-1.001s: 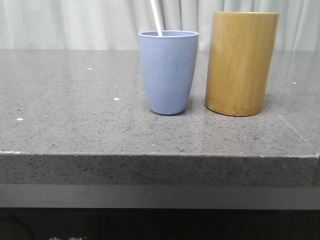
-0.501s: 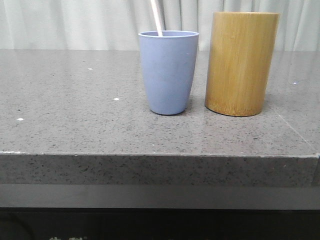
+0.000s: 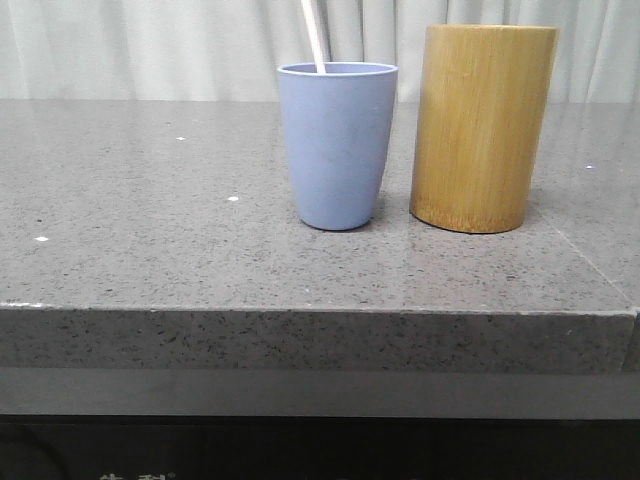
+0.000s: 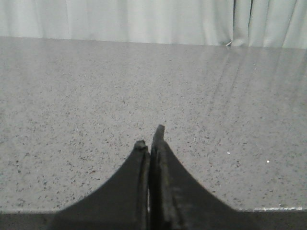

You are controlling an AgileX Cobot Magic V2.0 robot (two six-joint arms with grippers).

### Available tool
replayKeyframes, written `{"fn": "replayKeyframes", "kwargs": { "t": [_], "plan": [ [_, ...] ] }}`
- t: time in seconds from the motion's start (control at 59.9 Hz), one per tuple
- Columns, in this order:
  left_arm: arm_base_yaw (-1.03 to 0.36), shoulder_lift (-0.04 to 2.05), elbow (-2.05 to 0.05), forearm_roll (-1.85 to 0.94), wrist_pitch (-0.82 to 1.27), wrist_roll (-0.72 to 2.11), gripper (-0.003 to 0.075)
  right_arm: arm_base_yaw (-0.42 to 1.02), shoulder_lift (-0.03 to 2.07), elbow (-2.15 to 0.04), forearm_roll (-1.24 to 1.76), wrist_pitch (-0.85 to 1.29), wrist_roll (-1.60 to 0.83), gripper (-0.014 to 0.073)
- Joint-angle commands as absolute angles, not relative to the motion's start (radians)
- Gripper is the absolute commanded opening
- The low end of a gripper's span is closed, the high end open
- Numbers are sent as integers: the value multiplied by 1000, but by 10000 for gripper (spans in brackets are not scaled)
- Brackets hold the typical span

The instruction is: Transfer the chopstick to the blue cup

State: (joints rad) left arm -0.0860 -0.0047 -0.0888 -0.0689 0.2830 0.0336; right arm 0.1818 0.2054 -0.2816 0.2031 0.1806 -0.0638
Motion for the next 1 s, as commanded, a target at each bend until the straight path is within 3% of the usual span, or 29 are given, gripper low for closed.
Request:
{"fn": "replayKeyframes", "kwargs": {
  "t": [0.0,0.117,0.984],
  "plan": [
    [-95,-31,-60,-80,144,26,-19,175,213,-309,205,94,-69,-69],
    [-95,-31,14,-80,38,26,-19,175,213,-309,205,94,-69,-69],
    [-95,-30,11,-80,59,26,-19,175,213,-309,205,95,-69,-69]
  ]
}}
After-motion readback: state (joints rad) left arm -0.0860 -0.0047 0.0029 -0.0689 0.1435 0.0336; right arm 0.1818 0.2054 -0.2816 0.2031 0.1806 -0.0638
